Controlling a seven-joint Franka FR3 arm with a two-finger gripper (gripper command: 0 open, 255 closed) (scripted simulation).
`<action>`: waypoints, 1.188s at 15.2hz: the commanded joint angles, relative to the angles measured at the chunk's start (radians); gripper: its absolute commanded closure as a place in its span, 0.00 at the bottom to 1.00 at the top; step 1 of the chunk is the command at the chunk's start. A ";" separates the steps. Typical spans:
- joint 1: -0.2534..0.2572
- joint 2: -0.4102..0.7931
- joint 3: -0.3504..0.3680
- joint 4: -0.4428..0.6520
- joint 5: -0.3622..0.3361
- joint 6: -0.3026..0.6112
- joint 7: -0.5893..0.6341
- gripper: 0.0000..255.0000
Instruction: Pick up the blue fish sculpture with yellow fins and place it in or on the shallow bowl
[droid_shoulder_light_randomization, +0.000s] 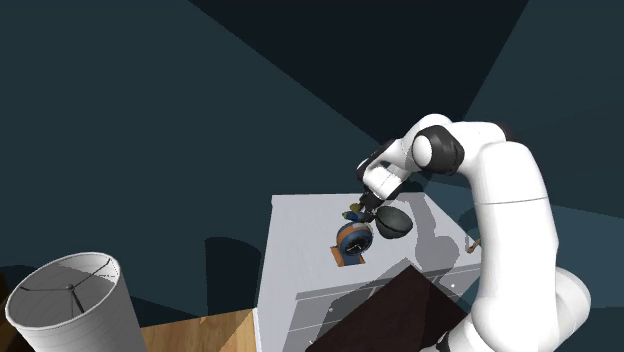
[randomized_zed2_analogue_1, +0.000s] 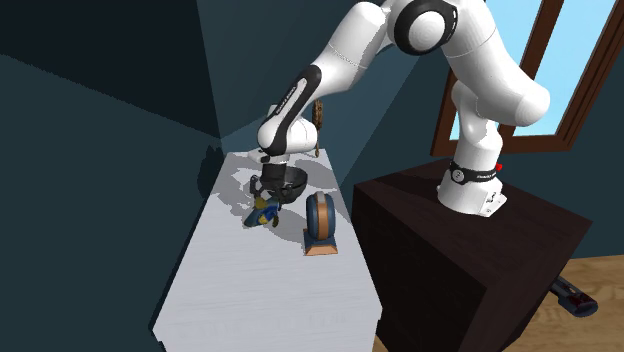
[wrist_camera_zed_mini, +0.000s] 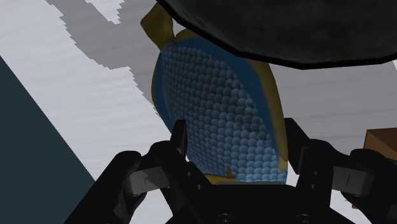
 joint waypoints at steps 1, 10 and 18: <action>0.000 0.001 0.001 -0.001 0.000 0.000 0.000 1.00; 0.027 -0.057 -0.034 -0.028 -0.039 -0.031 0.036 1.00; 0.070 -0.146 -0.092 -0.063 -0.109 -0.082 0.098 1.00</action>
